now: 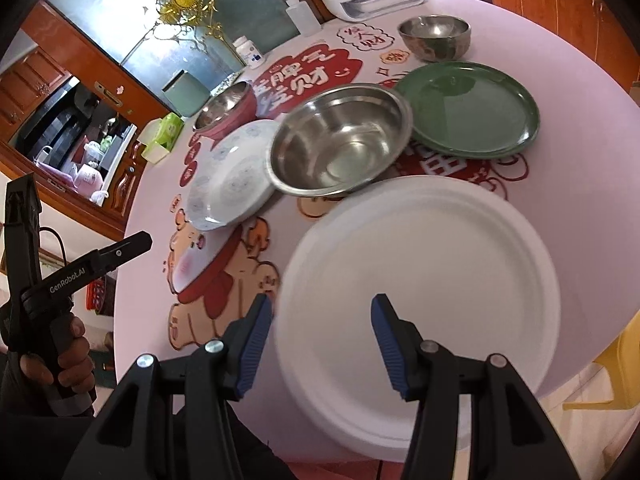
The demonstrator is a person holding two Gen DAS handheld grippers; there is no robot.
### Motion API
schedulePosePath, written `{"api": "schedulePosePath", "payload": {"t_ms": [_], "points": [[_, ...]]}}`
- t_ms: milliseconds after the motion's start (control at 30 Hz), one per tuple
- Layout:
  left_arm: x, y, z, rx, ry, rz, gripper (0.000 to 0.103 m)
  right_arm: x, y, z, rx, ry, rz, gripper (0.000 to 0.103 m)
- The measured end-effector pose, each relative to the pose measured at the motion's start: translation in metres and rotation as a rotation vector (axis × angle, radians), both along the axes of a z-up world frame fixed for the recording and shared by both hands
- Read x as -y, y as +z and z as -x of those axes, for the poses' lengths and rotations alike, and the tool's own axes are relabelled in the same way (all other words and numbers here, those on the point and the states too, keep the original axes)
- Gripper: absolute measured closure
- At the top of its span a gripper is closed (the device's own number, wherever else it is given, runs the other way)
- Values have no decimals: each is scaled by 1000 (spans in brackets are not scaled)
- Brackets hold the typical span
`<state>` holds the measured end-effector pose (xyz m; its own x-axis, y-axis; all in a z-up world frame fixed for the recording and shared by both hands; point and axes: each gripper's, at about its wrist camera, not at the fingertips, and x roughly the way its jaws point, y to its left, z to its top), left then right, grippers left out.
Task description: Organize plates and bowls
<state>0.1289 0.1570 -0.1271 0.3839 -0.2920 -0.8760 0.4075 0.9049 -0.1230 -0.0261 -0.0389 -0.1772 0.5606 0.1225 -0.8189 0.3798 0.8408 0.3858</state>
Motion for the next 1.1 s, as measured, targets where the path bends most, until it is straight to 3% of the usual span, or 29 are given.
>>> {"api": "schedulePosePath", "payload": {"t_ms": [467, 833, 1100], "points": [[-40, 15, -31, 58, -20, -22, 31, -54, 3, -42, 40, -3, -32, 42], [-44, 18, -62, 71, 24, -27, 31, -49, 0, -81, 53, 1, -70, 41], [-29, 6, -84, 42, 38, -42, 31, -36, -19, -108, 6, -7, -119, 41]]}}
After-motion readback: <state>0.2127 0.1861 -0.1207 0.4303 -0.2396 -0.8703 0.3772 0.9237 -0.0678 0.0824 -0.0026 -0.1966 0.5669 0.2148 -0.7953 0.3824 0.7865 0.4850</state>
